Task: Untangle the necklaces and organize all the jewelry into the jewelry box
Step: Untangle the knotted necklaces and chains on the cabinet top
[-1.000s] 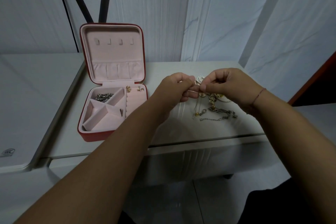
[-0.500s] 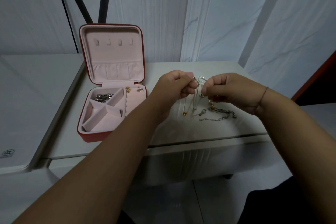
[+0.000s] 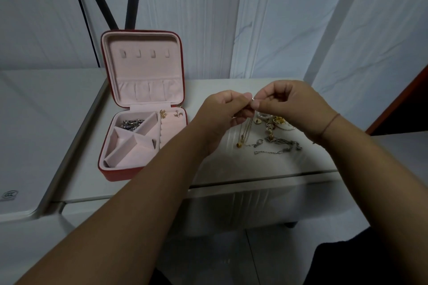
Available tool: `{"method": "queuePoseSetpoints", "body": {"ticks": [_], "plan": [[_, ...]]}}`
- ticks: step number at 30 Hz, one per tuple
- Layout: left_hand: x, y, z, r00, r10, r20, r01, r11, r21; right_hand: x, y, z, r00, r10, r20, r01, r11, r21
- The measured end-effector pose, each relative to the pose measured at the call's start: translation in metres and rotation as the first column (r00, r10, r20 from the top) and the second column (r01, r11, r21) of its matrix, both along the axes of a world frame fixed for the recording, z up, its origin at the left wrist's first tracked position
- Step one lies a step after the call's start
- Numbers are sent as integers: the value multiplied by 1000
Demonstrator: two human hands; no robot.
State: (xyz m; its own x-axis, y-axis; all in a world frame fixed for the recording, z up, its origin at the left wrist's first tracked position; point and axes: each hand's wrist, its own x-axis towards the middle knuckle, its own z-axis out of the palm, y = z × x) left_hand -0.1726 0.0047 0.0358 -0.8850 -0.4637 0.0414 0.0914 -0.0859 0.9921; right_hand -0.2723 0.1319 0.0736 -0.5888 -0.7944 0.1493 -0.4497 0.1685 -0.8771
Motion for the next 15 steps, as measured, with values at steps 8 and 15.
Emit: {"method": "queuePoseSetpoints", "body": {"ticks": [8, 15], "plan": [[1, 0, 0, 1000, 3, 2, -3, 999, -33, -3, -1, -2, 1000, -24, -13, 24, 999, -21], [1, 2, 1, 999, 32, 14, -31, 998, -56, -9, 0, -7, 970, -11, 243, 11, 1000, 3]]}}
